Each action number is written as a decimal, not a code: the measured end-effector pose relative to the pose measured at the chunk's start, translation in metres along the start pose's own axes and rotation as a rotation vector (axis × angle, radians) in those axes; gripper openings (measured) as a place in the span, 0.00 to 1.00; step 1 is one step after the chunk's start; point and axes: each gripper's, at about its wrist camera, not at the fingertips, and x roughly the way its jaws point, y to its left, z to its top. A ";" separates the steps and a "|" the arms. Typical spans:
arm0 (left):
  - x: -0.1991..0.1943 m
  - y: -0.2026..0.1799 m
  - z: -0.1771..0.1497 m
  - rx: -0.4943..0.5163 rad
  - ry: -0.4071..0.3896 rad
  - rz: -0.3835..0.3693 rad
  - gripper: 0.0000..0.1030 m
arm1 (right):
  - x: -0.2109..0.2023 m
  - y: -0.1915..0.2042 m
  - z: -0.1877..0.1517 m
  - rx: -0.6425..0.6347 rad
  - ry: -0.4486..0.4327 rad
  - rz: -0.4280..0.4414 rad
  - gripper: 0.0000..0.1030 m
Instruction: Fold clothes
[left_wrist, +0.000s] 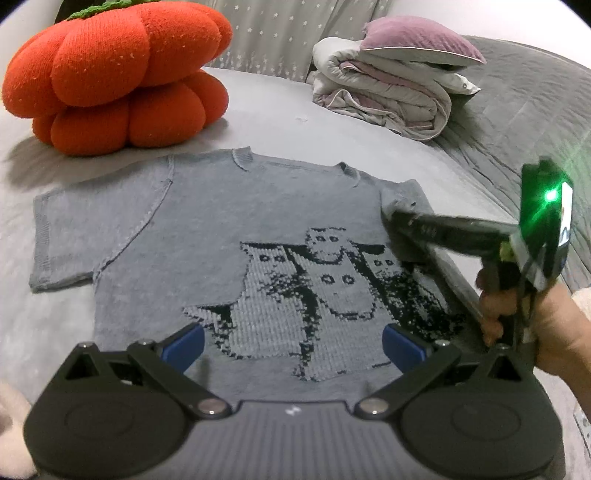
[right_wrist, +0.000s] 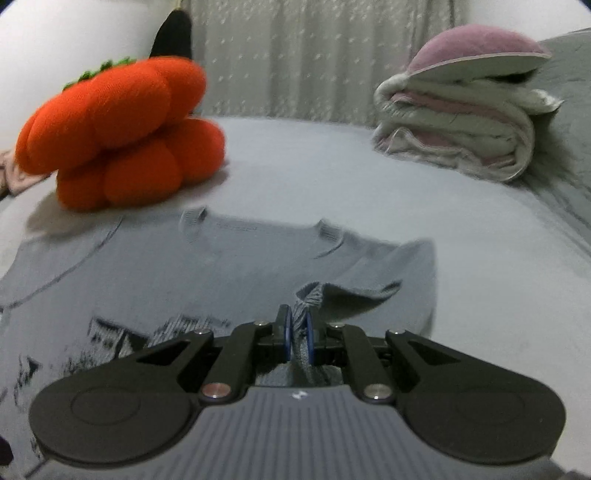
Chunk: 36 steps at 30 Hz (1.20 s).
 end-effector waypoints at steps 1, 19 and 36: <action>0.000 0.000 0.000 0.002 0.001 0.001 1.00 | 0.003 -0.001 -0.002 0.006 0.013 0.016 0.11; 0.048 -0.061 0.033 0.146 -0.125 -0.061 0.99 | -0.041 -0.095 0.004 0.215 -0.037 0.217 0.48; 0.178 -0.111 0.084 0.293 -0.066 -0.115 0.12 | -0.034 -0.122 -0.033 0.267 -0.061 0.275 0.49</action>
